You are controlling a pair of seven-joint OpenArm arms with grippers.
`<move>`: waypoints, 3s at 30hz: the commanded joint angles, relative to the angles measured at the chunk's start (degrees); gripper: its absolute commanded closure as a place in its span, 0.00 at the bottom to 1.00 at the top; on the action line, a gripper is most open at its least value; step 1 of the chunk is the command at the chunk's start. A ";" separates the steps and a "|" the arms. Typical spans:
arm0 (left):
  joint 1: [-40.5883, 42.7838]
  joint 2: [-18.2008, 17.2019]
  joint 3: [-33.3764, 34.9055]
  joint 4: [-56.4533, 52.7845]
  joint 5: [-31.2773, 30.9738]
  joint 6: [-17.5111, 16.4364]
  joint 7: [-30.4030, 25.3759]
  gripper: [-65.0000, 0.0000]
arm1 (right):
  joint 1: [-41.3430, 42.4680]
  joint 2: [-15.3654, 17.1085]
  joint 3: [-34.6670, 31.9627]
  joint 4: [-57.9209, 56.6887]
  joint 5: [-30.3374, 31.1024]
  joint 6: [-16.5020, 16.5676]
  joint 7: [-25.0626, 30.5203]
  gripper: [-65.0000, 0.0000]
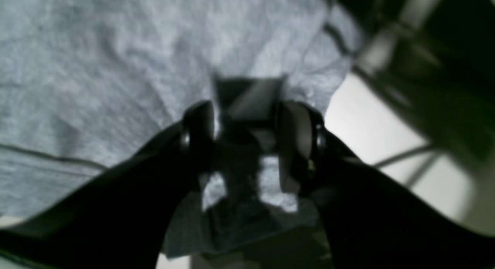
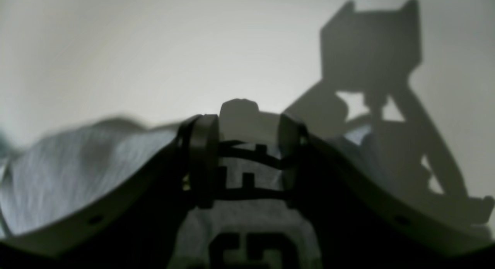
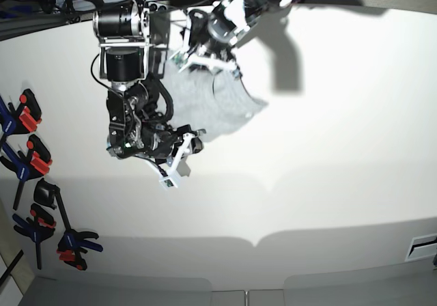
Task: Fold the T-shirt properly
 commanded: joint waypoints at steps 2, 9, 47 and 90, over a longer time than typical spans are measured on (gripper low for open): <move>-1.49 -2.05 -1.81 -4.68 1.77 1.03 7.17 0.61 | 0.68 1.25 0.74 0.24 -1.20 -0.44 -3.26 0.62; -3.04 -9.33 -8.39 -7.37 1.66 1.01 6.82 0.61 | 0.42 3.15 1.14 0.26 -0.85 -0.42 -4.31 0.63; -25.62 -17.27 -12.55 -7.26 12.74 6.82 16.09 0.61 | -20.72 -2.91 1.14 17.90 13.70 2.64 -11.78 0.63; 60.41 -16.15 -73.99 35.89 -17.33 -2.91 3.72 0.61 | -78.49 12.33 25.92 68.22 22.60 1.99 -21.11 0.63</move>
